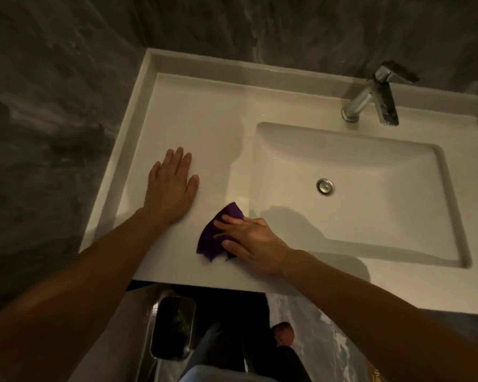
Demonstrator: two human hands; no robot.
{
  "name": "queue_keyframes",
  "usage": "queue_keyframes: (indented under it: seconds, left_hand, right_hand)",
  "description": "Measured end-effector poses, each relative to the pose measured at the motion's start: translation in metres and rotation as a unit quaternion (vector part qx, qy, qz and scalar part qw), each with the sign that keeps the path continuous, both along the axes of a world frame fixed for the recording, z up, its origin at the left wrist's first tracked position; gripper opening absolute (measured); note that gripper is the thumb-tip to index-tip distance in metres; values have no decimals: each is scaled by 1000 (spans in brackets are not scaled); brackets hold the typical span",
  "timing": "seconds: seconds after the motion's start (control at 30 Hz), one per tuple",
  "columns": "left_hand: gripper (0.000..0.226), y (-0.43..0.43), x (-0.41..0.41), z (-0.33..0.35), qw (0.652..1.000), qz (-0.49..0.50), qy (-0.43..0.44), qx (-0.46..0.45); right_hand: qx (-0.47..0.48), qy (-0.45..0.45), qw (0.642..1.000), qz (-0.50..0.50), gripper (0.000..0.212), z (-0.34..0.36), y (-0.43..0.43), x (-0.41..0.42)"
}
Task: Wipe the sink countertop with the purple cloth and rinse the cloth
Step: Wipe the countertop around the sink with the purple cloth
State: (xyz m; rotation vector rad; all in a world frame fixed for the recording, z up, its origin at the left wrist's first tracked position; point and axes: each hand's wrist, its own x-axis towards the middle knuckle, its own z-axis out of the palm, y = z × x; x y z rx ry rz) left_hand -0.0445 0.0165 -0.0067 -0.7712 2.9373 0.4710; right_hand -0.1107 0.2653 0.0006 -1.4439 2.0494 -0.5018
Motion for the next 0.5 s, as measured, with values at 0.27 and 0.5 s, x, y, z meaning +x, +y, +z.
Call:
queue_keyframes:
  seconds: [0.27, 0.5]
  left_hand:
    - [67, 102, 39, 4, 999, 4, 20, 29]
    - [53, 200, 21, 13, 994, -58, 84, 49]
  right_hand:
    - [76, 0, 996, -54, 45, 49, 70, -13]
    - [-142, -238, 829, -486, 49, 80, 225, -24]
